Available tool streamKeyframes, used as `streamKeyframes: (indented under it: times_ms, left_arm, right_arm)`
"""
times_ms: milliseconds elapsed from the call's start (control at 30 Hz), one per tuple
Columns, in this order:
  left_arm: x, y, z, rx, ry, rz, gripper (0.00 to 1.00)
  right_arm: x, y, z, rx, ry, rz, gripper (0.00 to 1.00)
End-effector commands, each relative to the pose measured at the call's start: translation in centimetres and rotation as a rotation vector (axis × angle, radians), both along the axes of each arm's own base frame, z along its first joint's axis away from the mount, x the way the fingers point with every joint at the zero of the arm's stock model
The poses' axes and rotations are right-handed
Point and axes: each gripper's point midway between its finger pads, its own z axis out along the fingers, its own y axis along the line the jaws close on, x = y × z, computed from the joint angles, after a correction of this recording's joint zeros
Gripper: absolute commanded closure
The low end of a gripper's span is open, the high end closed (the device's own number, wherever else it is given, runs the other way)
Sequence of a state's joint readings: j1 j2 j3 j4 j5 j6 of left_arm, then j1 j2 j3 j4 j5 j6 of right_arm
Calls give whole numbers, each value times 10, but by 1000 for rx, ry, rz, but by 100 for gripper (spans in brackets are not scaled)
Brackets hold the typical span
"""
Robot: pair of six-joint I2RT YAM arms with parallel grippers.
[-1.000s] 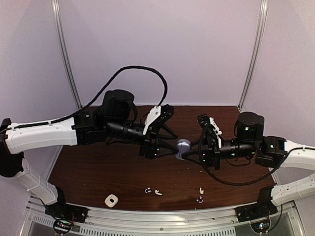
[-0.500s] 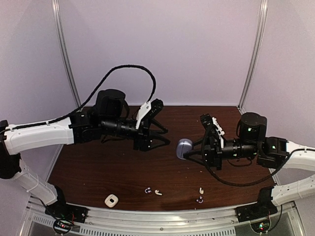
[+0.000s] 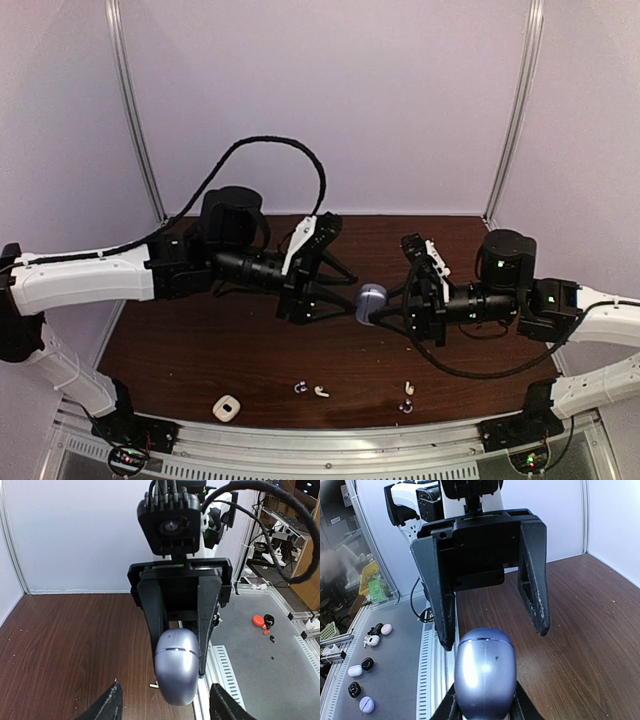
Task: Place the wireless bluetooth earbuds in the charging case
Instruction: Pass from the right arm to the left
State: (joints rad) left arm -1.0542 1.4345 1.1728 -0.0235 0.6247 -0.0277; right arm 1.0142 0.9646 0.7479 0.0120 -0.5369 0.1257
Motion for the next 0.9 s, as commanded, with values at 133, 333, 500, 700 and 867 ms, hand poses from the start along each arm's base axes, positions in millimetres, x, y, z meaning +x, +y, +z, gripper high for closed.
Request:
streamKeyframes:
  times_ms: [133, 333, 500, 700, 867]
  left_arm:
    - [5, -15, 4, -1, -7, 24, 39]
    - [25, -16, -1, 30, 8, 125, 51]
    - [33, -4, -3, 22, 8, 144, 55]
    - [45, 5, -8, 34, 4, 183, 58]
    - [45, 11, -3, 21, -7, 185, 56]
  right_arm:
    - [3, 4, 15, 36, -38, -1, 100]
    - [-5, 4, 21, 56, -42, 40, 100]
    - [-15, -1, 25, 77, -51, 80, 100]
    - [-26, -3, 30, 101, -55, 133, 100]
    - [-12, -6, 27, 58, -100, 52, 100]
